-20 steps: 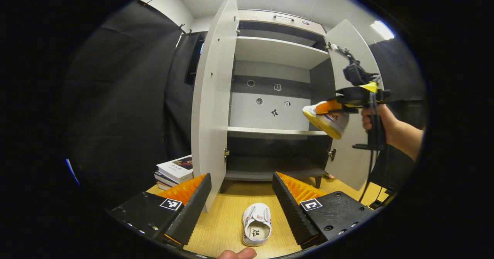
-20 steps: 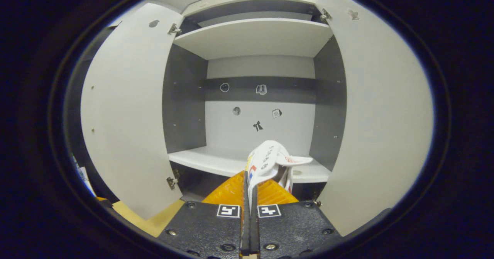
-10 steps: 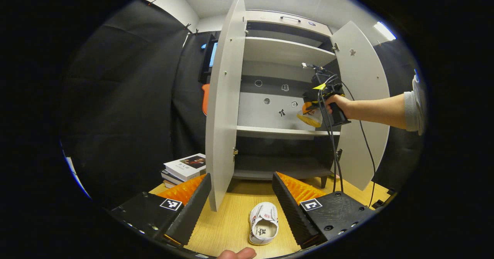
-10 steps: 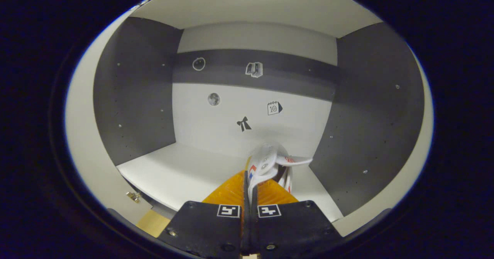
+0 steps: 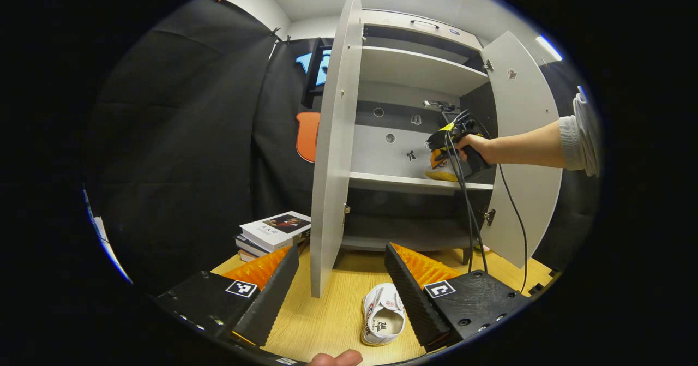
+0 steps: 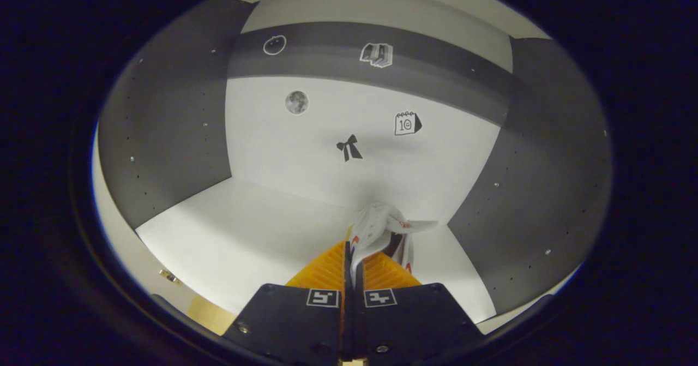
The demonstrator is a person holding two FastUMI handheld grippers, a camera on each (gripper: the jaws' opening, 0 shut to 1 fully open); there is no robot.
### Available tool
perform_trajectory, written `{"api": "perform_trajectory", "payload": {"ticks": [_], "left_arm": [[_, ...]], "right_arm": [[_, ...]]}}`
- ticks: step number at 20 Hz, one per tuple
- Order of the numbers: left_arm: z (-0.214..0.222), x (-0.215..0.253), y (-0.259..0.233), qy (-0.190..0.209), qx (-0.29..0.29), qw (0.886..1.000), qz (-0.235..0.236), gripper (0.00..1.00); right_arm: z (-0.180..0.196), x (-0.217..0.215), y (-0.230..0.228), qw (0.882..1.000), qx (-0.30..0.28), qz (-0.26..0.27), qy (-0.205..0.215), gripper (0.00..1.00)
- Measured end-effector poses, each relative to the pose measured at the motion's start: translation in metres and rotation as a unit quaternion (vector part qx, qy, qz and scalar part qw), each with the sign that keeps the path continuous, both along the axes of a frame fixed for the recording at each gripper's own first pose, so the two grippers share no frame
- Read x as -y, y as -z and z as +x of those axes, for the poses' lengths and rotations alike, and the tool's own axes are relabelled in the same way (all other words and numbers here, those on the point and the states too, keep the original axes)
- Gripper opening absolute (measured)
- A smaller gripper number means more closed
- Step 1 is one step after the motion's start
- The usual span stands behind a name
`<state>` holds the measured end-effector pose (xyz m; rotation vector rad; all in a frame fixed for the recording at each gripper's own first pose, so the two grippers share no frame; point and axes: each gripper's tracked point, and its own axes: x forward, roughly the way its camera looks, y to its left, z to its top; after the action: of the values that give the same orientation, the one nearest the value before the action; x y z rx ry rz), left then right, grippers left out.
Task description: Grab one shoe with the right hand and put it into the shoe cabinet, grab the other shoe with the left hand and put it into the shoe cabinet; then close the right door with the right hand and the left door with the left hand.
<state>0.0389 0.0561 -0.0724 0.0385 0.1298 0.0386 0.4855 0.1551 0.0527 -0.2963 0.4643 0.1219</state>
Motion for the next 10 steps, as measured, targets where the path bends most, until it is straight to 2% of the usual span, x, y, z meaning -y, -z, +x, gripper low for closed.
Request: {"api": "perform_trajectory", "payload": {"ticks": [4, 5, 8, 9, 10], "left_arm": [[0.004, -0.001, -0.003, 0.002, 0.007, 1.000, -0.002, 0.95], [0.004, -0.001, -0.004, 0.002, 0.009, 1.000, -0.007, 0.95], [0.003, -0.001, 0.000, 0.002, 0.005, 1.000, -0.014, 0.95], [0.004, -0.001, 0.000, 0.001, 0.003, 1.000, -0.014, 0.95], [0.004, 0.000, -0.001, 0.001, 0.005, 1.000, -0.014, 0.95]], "right_arm": [[0.001, 0.001, 0.000, 1.000, -0.003, -0.016, 0.007, 0.05], [0.000, -0.002, -0.001, 1.000, -0.003, -0.014, 0.006, 0.11], [-0.002, -0.007, 0.001, 1.000, -0.006, -0.019, 0.005, 0.18], [-0.004, -0.009, 0.002, 1.000, -0.008, -0.019, 0.005, 0.30], [-0.007, -0.013, 0.001, 1.000, -0.010, -0.015, 0.005, 0.36]]}}
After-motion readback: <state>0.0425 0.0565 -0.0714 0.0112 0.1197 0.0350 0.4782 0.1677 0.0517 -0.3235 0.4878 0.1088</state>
